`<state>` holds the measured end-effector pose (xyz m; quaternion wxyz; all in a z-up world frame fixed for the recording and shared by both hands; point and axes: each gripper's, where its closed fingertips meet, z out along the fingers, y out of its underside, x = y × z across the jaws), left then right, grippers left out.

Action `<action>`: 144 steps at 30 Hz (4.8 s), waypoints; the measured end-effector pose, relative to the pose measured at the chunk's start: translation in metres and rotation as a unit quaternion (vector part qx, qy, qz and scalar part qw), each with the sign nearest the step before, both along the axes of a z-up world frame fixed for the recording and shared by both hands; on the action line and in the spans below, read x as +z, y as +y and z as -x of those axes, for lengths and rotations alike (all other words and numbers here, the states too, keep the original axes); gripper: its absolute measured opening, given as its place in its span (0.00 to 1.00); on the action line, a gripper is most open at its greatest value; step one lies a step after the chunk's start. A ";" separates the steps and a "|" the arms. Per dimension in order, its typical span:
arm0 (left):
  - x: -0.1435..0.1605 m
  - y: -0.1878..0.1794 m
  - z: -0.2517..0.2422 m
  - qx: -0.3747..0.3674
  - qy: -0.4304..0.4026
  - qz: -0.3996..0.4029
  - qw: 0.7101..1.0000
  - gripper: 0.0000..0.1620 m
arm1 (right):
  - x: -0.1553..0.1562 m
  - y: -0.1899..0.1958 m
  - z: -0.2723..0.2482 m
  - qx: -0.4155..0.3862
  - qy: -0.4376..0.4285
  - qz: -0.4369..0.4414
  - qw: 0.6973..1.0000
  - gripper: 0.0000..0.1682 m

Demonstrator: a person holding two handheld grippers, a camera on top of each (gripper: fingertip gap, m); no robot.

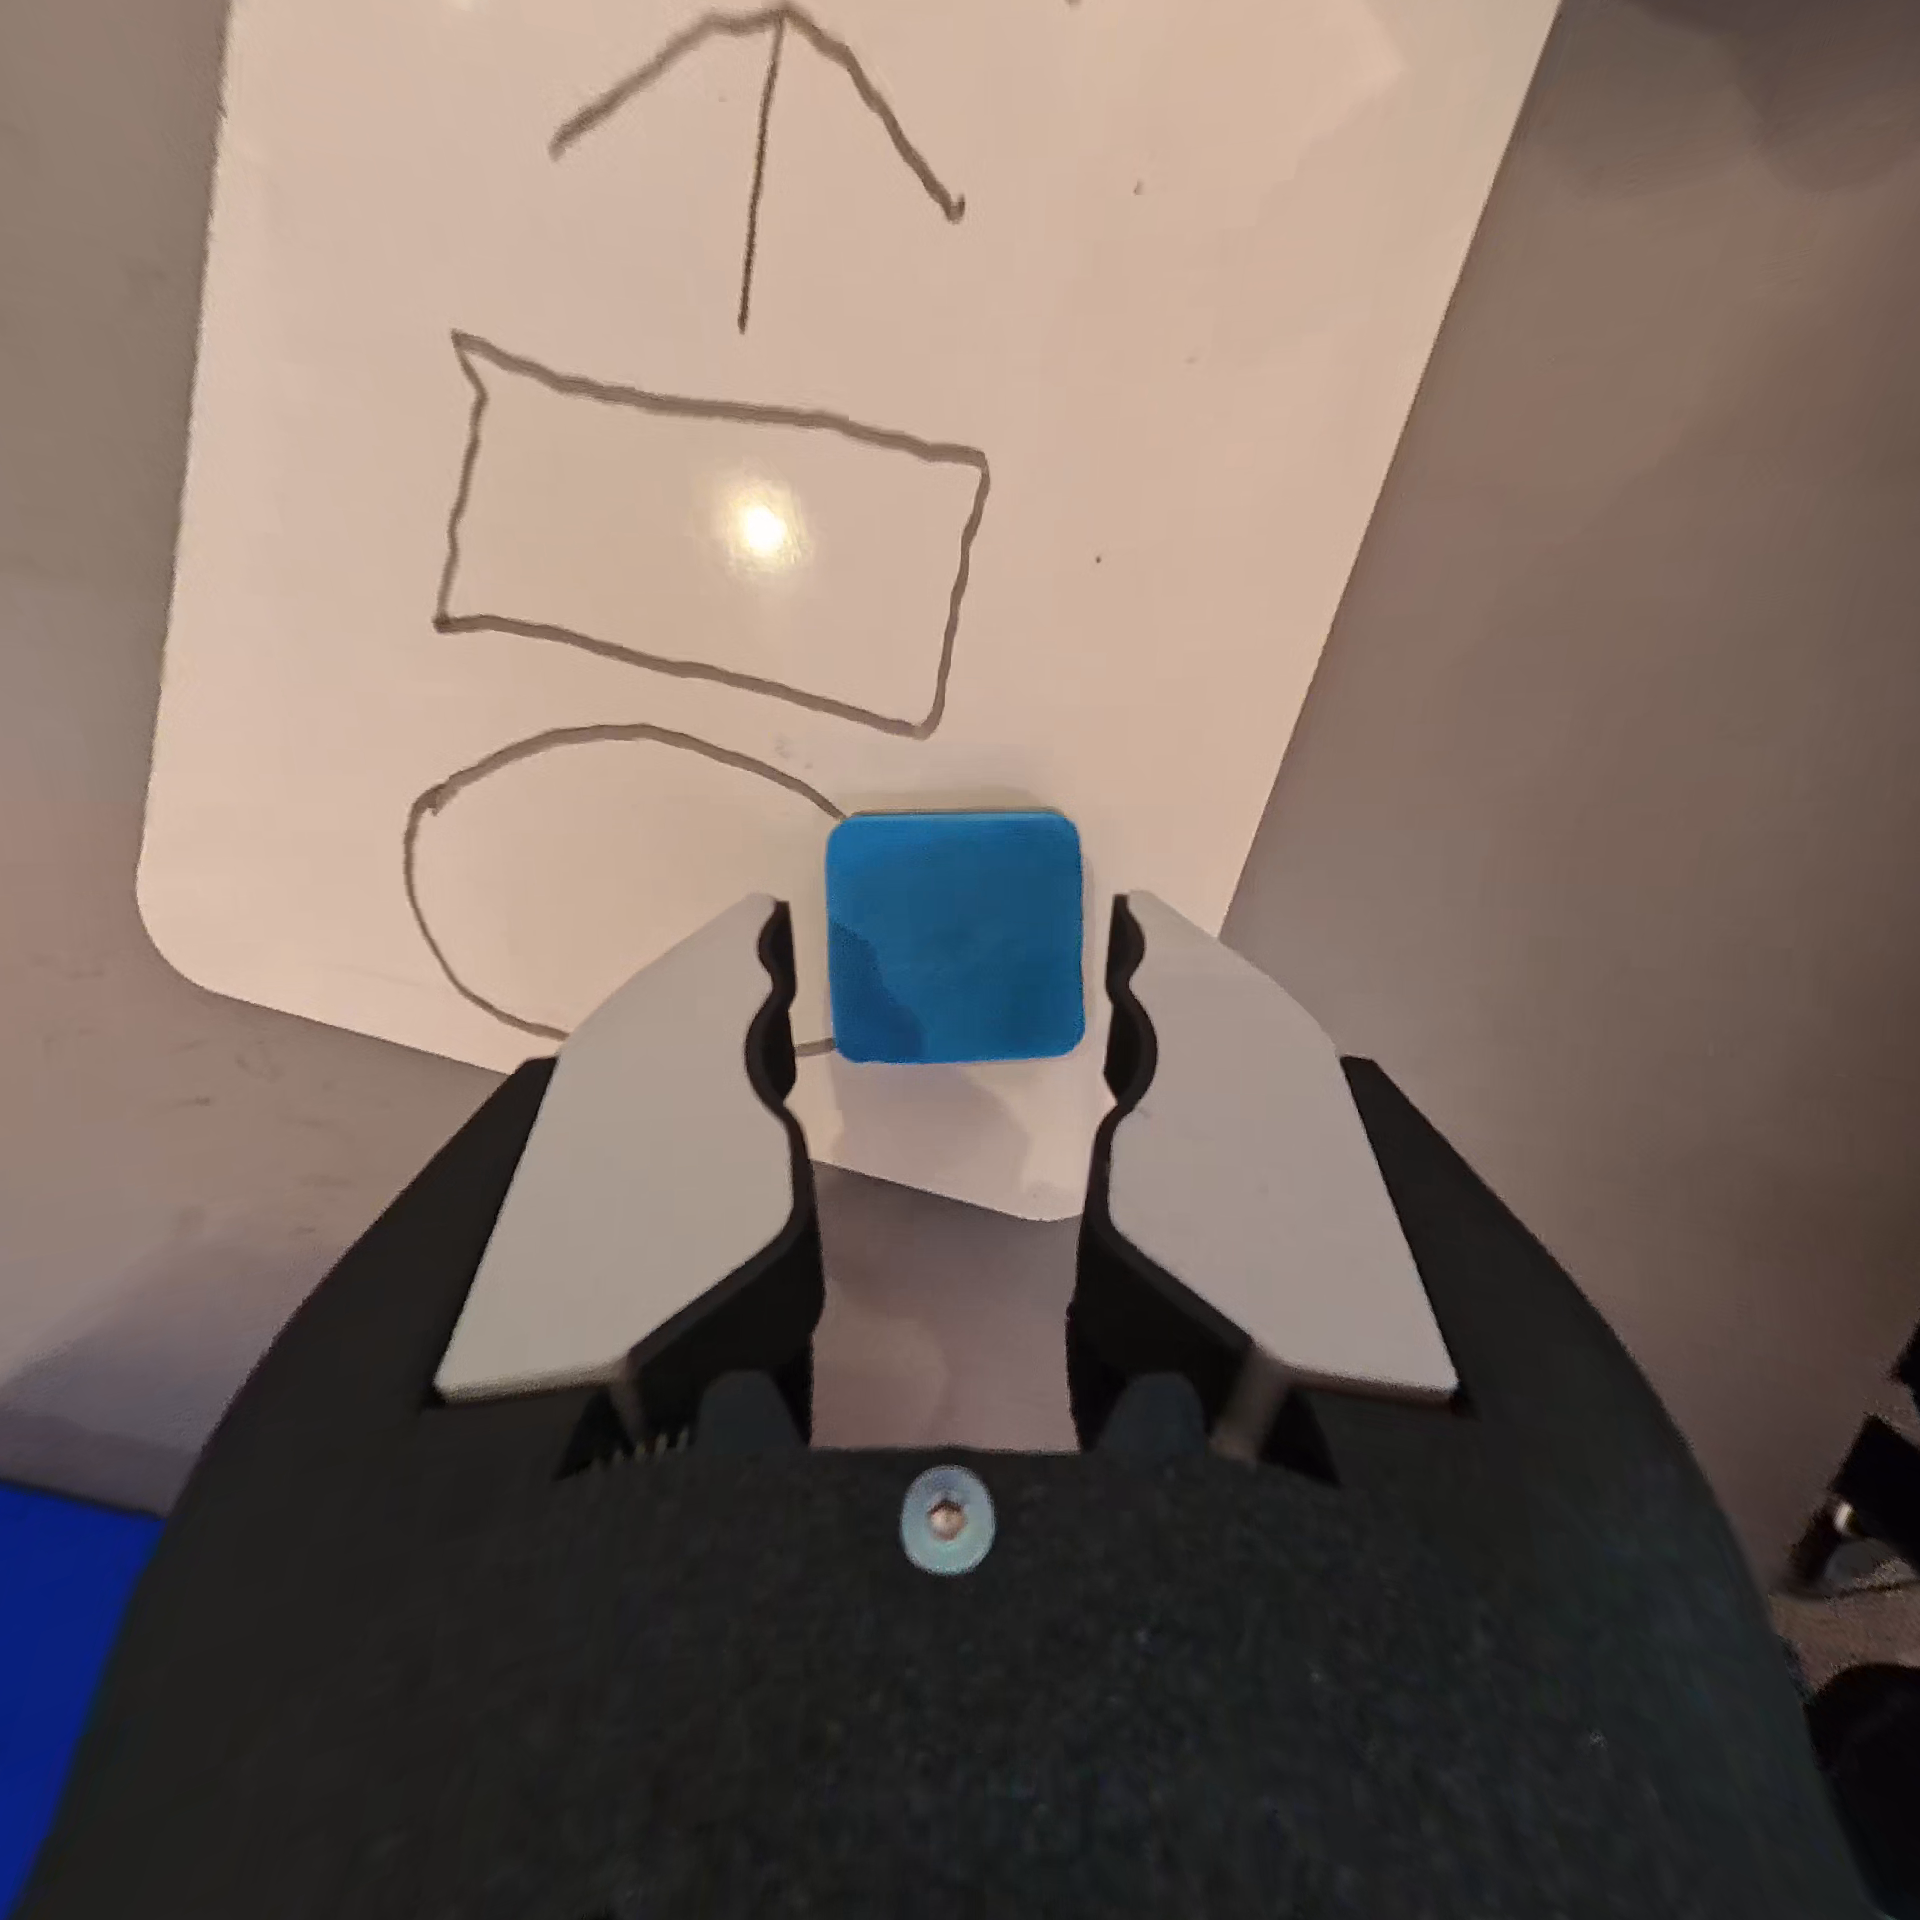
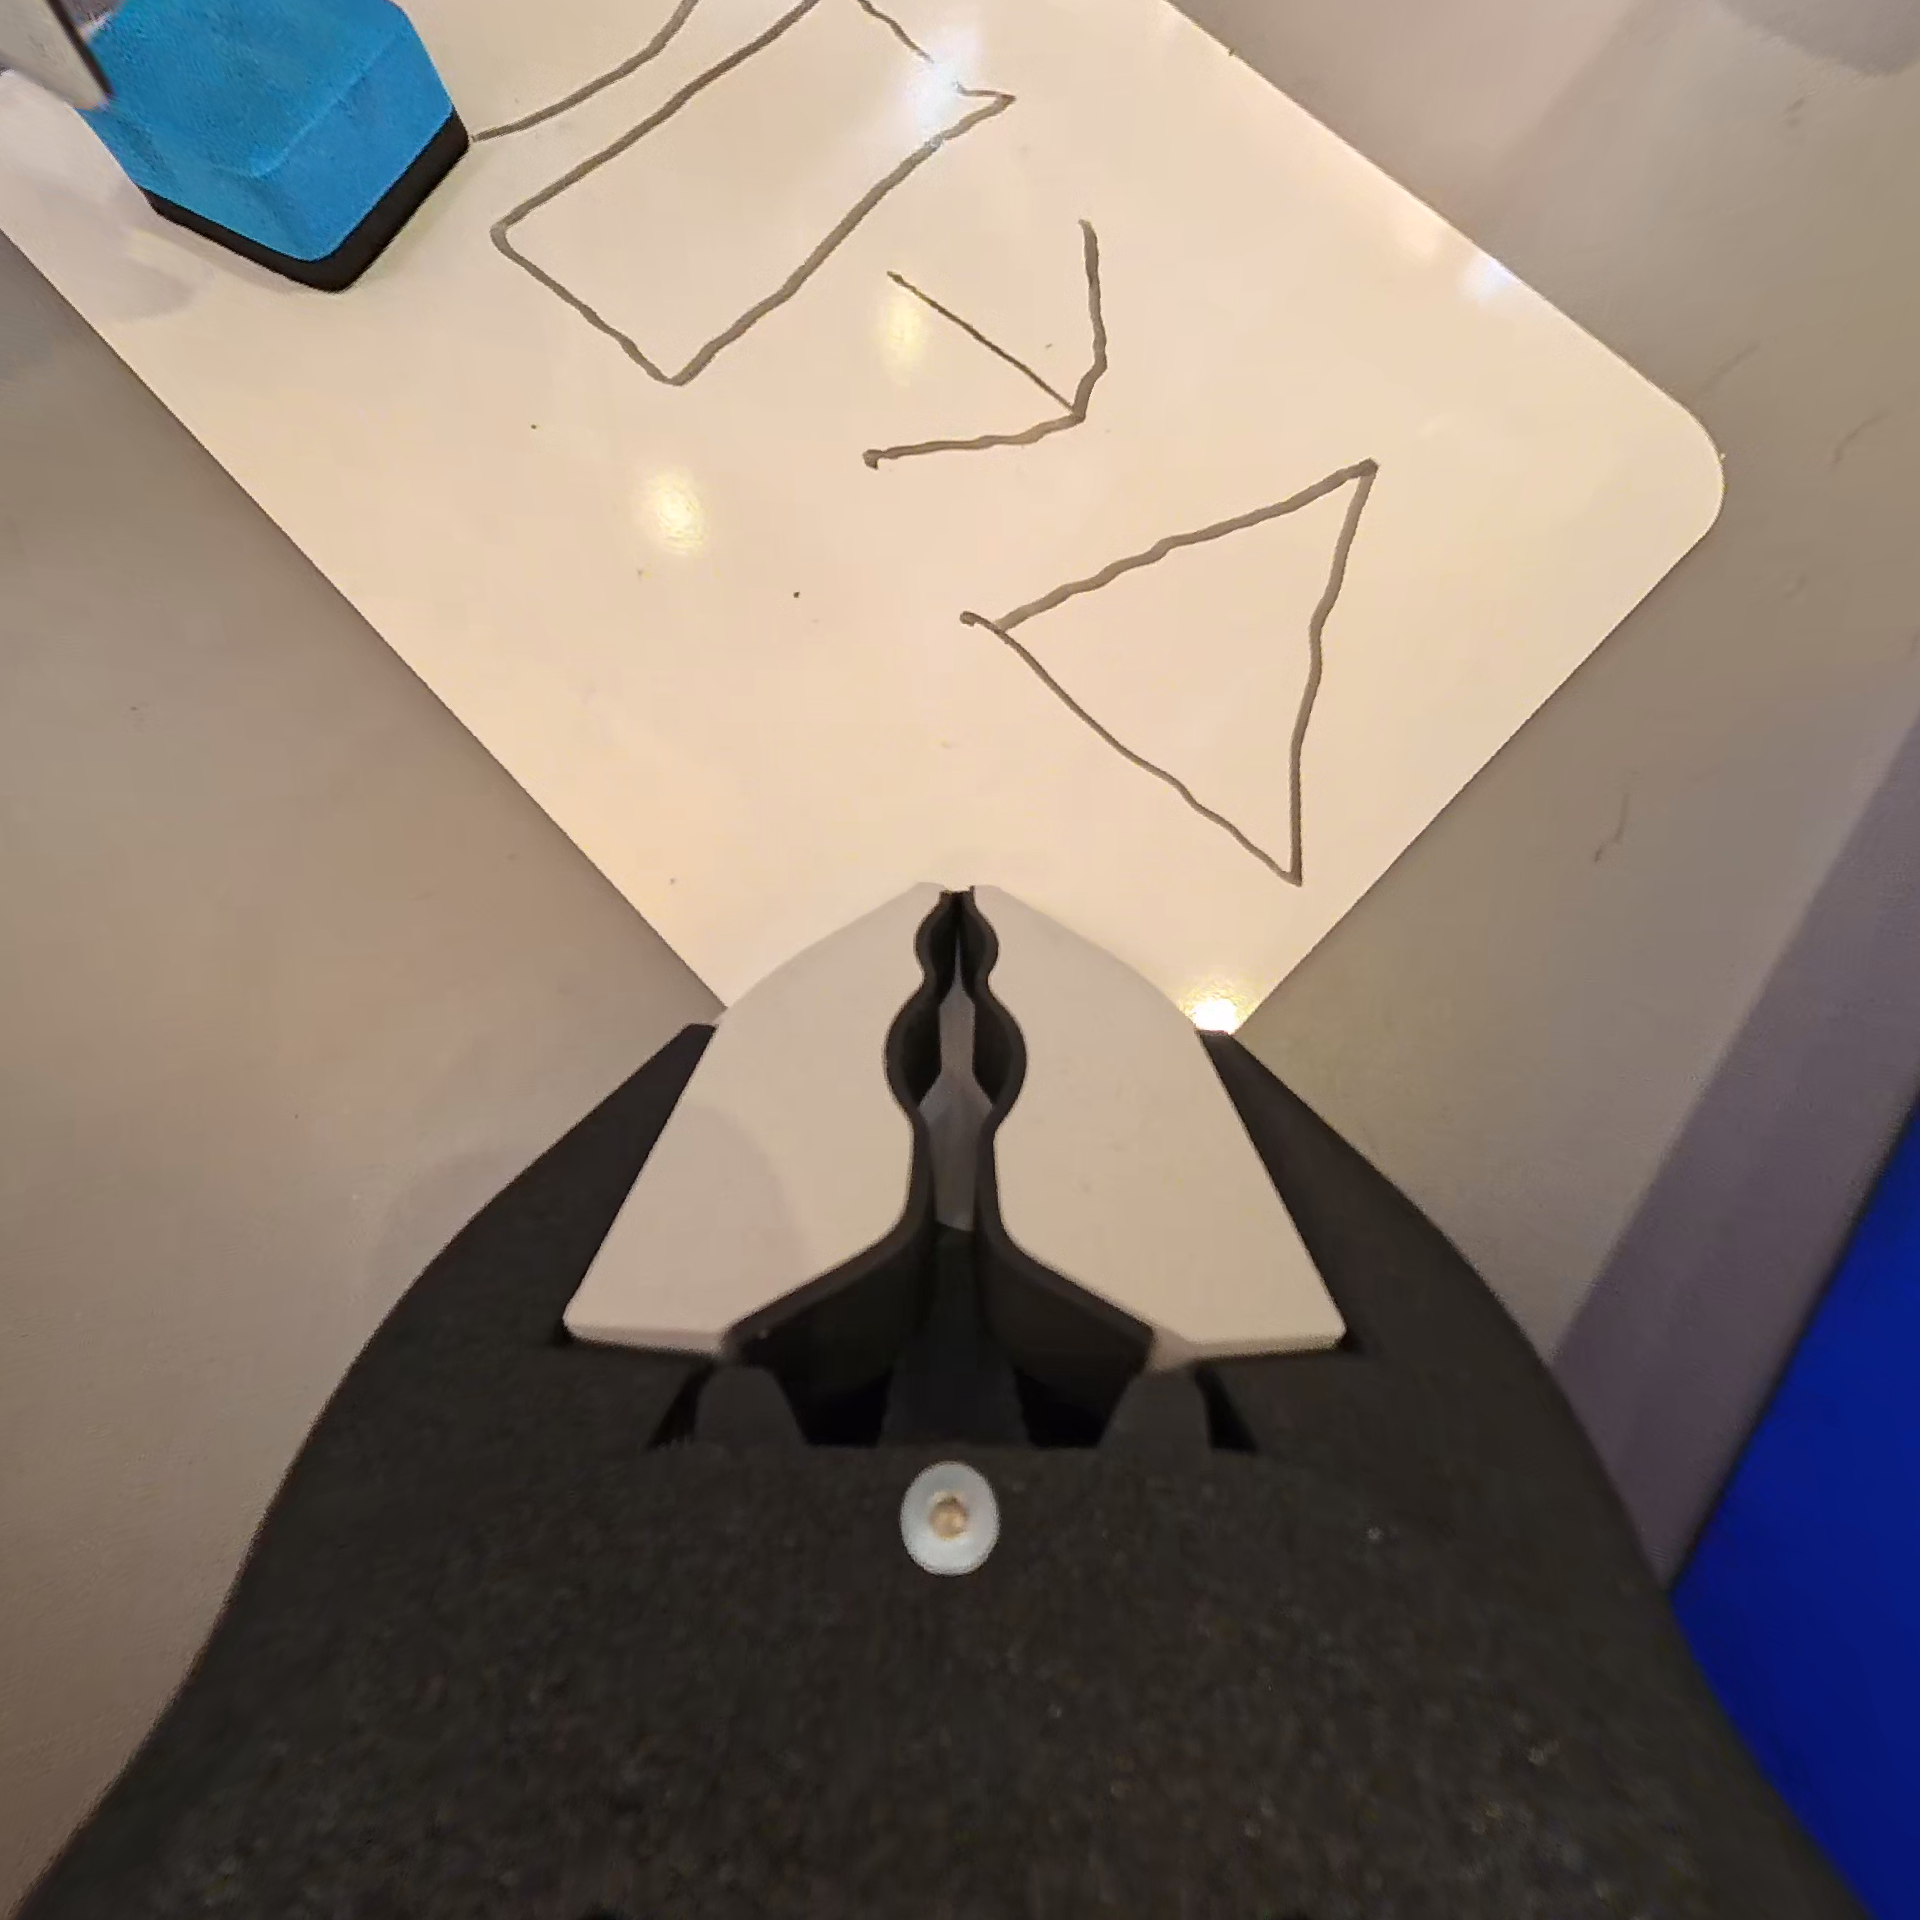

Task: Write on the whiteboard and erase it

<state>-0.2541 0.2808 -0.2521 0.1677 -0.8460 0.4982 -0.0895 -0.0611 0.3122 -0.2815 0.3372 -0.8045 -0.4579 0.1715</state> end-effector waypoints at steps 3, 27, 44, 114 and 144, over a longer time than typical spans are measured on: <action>-0.023 -0.002 0.015 -0.003 0.071 0.008 0.997 0.36 | 0.000 0.000 0.000 -0.001 -0.001 0.000 1.000 0.00; -0.028 0.005 0.037 -0.029 0.174 0.085 0.981 0.33 | -0.001 -0.001 0.001 0.000 -0.008 0.000 1.000 0.00; -0.003 0.006 0.026 0.005 0.093 0.056 0.994 0.43 | -0.001 -0.001 0.002 -0.003 -0.007 -0.001 1.000 0.00; -0.022 0.032 0.025 -0.131 0.211 0.063 0.967 0.31 | -0.001 0.001 0.001 -0.008 -0.005 0.004 1.000 0.00; -0.023 0.059 -0.069 -0.142 0.155 0.045 0.977 0.31 | -0.001 -0.002 0.004 -0.004 -0.003 0.011 1.000 0.00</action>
